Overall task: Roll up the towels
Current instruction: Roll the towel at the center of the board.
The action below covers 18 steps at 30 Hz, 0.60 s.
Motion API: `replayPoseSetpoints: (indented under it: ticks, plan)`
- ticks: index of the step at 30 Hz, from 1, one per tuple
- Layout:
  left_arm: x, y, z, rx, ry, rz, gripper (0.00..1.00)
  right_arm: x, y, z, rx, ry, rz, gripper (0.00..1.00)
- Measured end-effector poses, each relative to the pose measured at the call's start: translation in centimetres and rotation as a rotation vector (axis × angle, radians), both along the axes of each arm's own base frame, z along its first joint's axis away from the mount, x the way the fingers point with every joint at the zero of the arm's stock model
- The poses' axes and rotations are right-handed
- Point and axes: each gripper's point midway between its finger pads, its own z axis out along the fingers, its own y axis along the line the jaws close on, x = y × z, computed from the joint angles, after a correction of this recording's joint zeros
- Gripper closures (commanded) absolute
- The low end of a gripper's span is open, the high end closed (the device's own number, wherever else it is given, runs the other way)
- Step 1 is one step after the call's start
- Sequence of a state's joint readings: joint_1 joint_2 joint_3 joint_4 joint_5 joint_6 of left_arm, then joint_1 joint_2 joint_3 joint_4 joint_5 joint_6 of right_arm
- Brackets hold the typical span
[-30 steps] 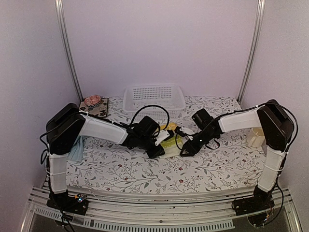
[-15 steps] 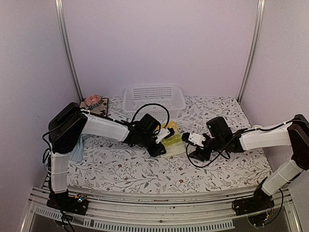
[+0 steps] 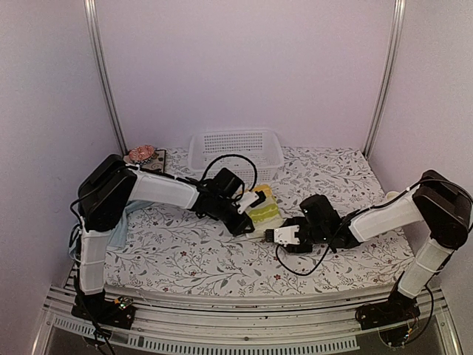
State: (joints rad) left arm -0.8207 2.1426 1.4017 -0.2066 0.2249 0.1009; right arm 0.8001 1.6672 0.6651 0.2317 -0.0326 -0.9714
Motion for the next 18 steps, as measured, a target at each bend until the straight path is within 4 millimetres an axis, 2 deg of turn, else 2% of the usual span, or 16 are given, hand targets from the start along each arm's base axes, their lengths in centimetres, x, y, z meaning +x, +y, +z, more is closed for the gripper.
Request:
replayPoseSetpoints:
  ticks: [4,7,13,18]
  plan:
    - [0.0,0.3,0.0,-0.003,0.021,0.000,0.59,0.9,0.5,-0.1,-0.022,-0.056,-0.001,0.46]
    - [0.0,0.4,-0.1,-0.003,0.034,-0.001,0.59,1.7,0.9,0.0,-0.028,-0.090,-0.008,0.51]
    - [-0.1,0.5,-0.2,-0.004,0.057,-0.002,0.59,2.8,1.5,-0.4,-0.047,-0.128,-0.024,0.67]
    - [-0.1,0.6,-0.2,-0.010,0.072,-0.004,0.58,3.2,1.6,-0.9,-0.068,-0.136,-0.038,0.84]
